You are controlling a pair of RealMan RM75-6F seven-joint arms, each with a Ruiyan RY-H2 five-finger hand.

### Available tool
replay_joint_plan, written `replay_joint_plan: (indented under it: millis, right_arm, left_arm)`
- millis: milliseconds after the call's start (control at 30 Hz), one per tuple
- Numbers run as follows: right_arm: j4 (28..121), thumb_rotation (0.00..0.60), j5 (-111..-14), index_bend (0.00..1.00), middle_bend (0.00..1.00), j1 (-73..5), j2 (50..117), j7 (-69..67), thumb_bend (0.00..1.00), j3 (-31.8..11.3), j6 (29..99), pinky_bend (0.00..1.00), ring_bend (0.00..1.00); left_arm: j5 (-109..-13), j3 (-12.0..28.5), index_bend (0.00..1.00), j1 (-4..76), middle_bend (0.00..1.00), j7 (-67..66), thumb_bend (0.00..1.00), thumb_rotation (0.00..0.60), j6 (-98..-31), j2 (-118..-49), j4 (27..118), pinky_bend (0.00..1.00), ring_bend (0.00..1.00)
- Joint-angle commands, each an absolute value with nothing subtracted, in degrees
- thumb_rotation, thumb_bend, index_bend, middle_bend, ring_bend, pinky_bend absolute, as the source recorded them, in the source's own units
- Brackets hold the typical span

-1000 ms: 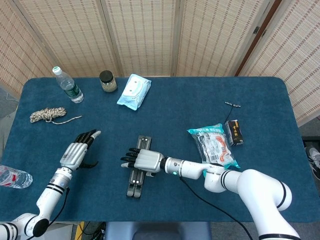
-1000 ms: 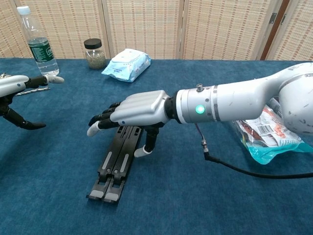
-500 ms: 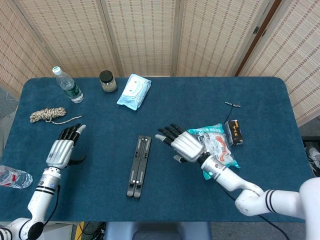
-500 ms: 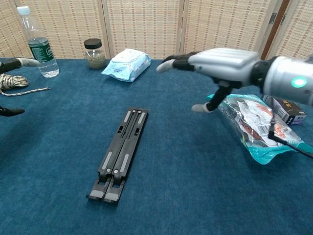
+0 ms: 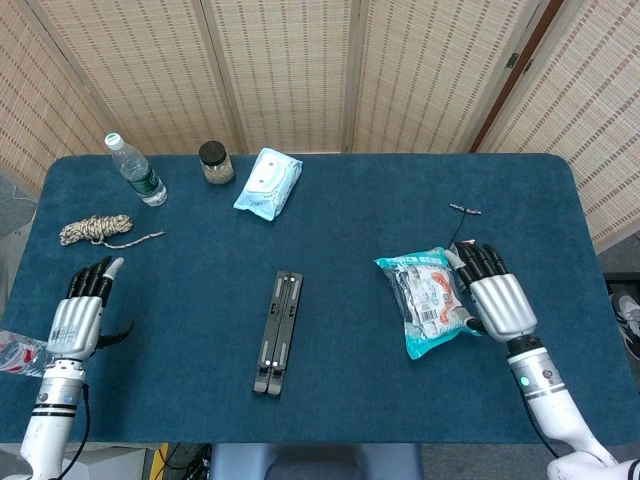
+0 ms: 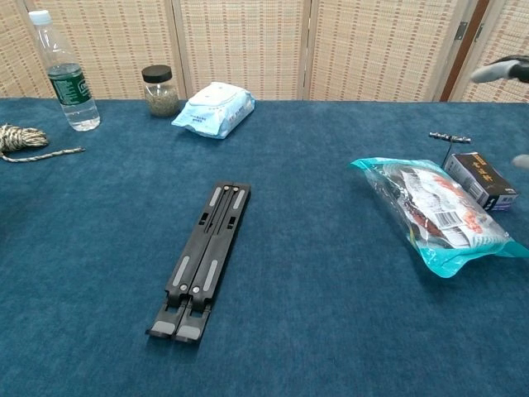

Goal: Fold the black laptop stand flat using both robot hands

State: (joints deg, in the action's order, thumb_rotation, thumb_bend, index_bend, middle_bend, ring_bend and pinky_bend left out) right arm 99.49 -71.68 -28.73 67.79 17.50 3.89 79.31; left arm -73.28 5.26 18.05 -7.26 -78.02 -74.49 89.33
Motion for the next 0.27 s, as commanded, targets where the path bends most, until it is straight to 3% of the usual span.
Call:
replay_joint_plan:
  millis: [33,267]
  right_arm:
    - [101.22,0.600,-71.92,0.00,0.05,-24.97,66.10,16.98,0.20,4.54,82.34,0.00,0.00]
    - [102.65,0.600,-72.54,0.00,0.05,-18.45,65.64,16.12,0.20,4.81,87.45,0.00,0.00]
  left_arm:
    - [-75.46,3.88,0.00,16.19,0.00,-7.07,0.22,0.600,-80.37,-73.57,90.76,0.00,0.00]
    - [-79.23,2.25,0.00,12.89,0.00,-7.43,0.22,0.600,-85.16,-73.89,92.68,0.00,0.00]
